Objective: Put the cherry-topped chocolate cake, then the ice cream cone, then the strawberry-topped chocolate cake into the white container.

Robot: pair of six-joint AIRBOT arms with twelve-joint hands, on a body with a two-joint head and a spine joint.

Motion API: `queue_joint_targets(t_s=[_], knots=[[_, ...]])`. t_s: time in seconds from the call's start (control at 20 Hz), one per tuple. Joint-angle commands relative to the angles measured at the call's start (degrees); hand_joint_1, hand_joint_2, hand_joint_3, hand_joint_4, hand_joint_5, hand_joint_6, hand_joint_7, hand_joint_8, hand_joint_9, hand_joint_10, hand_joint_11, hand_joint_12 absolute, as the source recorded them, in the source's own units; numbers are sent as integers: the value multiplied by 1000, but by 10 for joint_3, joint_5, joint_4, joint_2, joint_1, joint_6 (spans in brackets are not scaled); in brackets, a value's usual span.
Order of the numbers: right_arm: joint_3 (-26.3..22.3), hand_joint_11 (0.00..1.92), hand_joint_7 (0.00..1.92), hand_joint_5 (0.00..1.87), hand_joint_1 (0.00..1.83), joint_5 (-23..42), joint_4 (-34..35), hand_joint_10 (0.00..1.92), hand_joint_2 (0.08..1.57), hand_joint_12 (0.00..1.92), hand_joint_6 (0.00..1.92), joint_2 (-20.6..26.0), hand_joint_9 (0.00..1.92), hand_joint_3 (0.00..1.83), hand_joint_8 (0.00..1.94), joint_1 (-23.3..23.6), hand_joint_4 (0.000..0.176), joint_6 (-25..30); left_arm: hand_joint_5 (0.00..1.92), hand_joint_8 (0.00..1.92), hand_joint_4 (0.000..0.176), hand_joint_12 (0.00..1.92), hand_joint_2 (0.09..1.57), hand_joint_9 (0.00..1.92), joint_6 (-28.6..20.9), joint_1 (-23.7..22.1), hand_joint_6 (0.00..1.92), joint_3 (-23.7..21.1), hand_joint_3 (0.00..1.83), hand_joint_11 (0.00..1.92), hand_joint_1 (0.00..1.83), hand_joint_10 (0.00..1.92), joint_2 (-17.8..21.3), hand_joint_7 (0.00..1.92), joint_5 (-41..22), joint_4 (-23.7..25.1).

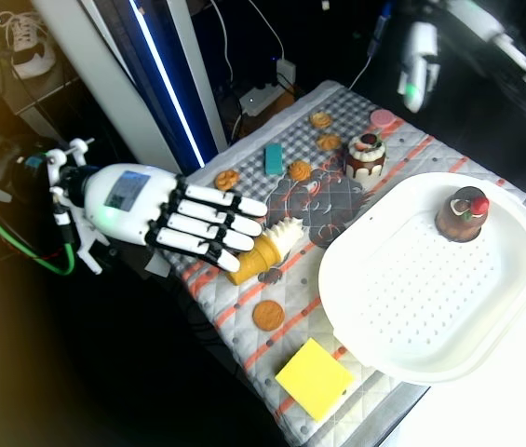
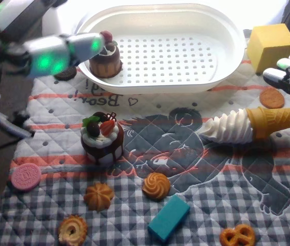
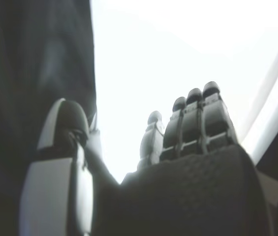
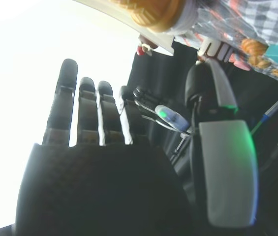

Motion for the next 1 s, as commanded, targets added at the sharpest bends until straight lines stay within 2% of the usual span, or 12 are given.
queue_joint_targets(t_s=[0.0, 0.05, 0.15, 0.35, 0.4, 0.5, 0.55, 0.65, 0.7, 0.75, 0.8, 0.95], knots=[[5, 0, 0, 0, 766, 65, -4, 11, 1131, 639, 0, -2, 23, 0, 0, 11, 17, 1, 25, 0, 176, 756, 1188, 40, -15, 6, 7, -9, 0, 0, 866, 12, 14, 0, -132, 14], [11, 0, 0, 0, 772, 53, -4, 20, 1116, 715, 0, -9, 40, 0, 0, 18, 9, 1, 25, 1, 176, 895, 1188, 48, -20, 37, 5, -30, 0, 0, 861, 13, 25, 4, -182, 18], [27, 0, 0, 0, 835, 21, -4, 6, 1144, 165, 0, -26, 10, 4, 0, 36, 0, 2, 12, 0, 176, 599, 1241, 0, -20, 84, 3, -64, 2, 0, 881, 0, 44, 0, -253, 27], [62, 25, 8, 0, 857, -32, -4, 12, 1157, 13, 0, -69, 27, 6, 3, 65, 14, 2, 5, 0, 176, 621, 1267, 0, -24, 144, 1, -91, 1, 0, 871, 0, 56, 0, -324, 27], [70, 4, 16, 0, 874, -44, -4, 58, 1178, 490, 0, -76, 32, 0, 40, 70, 0, 2, 4, 0, 176, 522, 1270, 0, -25, 152, 1, -94, 1, 0, 881, 0, 58, 0, -332, 27], [89, 0, 0, 0, 796, -75, -4, 8, 1192, 411, 0, -96, 14, 0, 1, 83, 0, 2, 1, 0, 169, 450, 1282, 0, -30, 168, 0, -100, 2, 0, 878, 0, 62, 0, -351, 24], [95, 0, 74, 35, 830, -85, -3, 291, 1193, 1261, 25, -103, 10, 0, 24, 86, 3, 2, 0, 0, 169, 253, 1269, 0, -32, 171, 0, -101, 0, 0, 927, 0, 64, 0, -356, 23], [107, 0, 125, 68, 831, -105, -3, 445, 1182, 1538, 50, -118, 1, 0, 45, 93, 0, 2, 0, 0, 164, 224, 1270, 0, -34, 177, 0, -102, 0, 0, 938, 0, 65, 0, -362, 22], [116, 0, 306, 208, 820, -118, -3, 1004, 1224, 1792, 360, -129, 36, 4, 364, 99, 0, 2, 0, 0, 148, 295, 1272, 0, -34, 179, 0, -102, 1, 0, 929, 0, 65, 0, -365, 20], [118, 0, 306, 208, 820, -120, -3, 1004, 1224, 1792, 360, -131, 36, 4, 364, 99, 0, 2, 0, 0, 148, 295, 1272, 0, -35, 179, 0, -102, 1, 0, 929, 0, 65, 0, -365, 20], [122, 430, 668, 498, 1076, -125, -3, 1485, 1286, 1916, 1355, -136, 505, 6, 1324, 102, 0, 2, 2, 0, 152, 250, 1278, 0, -36, 180, 0, -102, 2, 0, 914, 0, 65, 0, -365, 19], [134, 809, 791, 625, 1187, -141, -3, 1684, 1274, 1921, 1337, -151, 798, 0, 1545, 111, 0, 2, 0, 0, 146, 254, 1285, 0, -38, 184, 0, -102, 3, 0, 879, 0, 65, 0, -368, 17]])
